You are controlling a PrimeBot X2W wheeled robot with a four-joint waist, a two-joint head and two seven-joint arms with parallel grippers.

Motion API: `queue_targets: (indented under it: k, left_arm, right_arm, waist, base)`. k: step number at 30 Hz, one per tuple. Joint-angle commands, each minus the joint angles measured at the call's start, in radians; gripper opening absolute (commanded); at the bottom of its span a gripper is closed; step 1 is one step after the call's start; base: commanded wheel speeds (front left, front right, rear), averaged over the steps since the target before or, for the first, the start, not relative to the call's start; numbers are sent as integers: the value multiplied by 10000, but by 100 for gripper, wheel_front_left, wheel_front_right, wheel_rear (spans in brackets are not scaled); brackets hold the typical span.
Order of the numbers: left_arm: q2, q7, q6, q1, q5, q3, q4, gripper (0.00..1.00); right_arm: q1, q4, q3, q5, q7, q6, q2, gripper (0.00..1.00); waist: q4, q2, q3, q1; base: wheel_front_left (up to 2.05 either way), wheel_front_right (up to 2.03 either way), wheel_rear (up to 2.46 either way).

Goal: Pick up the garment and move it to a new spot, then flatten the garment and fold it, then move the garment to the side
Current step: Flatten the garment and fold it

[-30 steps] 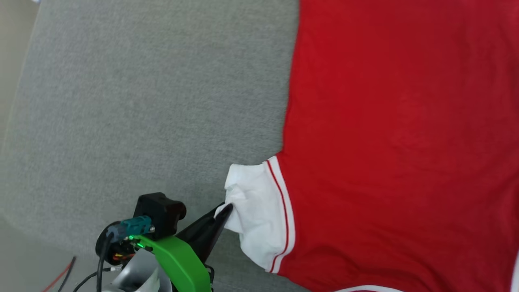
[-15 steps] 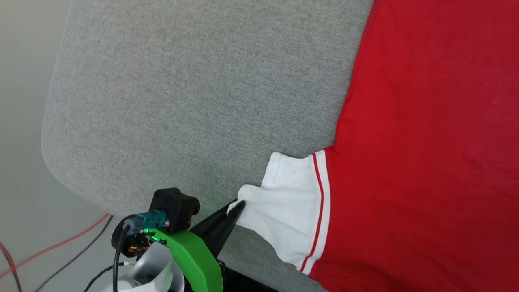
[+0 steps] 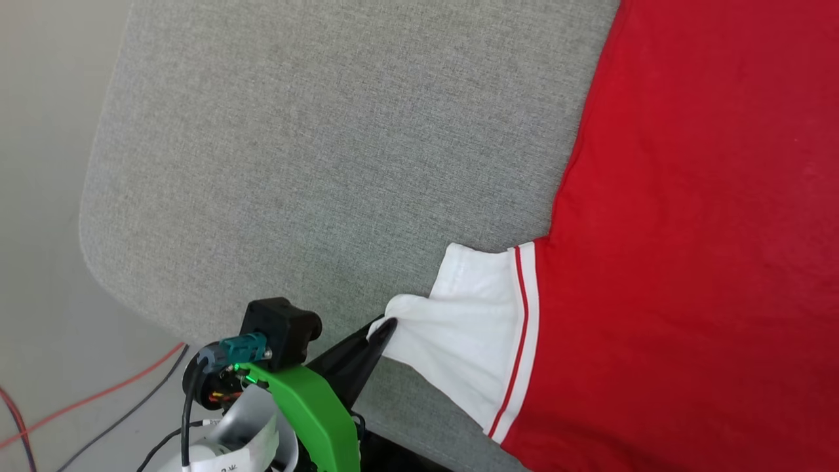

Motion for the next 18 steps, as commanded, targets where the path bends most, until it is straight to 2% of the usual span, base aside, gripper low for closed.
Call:
queue_targets:
  k: [1,11,18]
  left_arm:
    - [18,-60,13,-142,-31,47,26,0]
    - [214,-22,246,-3,-57,230,194,0]
    - [419,27,582,422,-111,350,358,0]
  right_arm:
    - [632,345,84,28,106,-7,108,0]
    - [2041,492,87,201,-420,-7,348,0]
    - [3631,108,182,427,-651,-7,891,0]
  waist:
    - [-157,107,-221,-1]
    - [-1066,107,-1654,-1]
    - [-1925,107,-3076,-1]
  base:
    - [0,0,0]
    - [0,0,0]
    - [0,0,0]
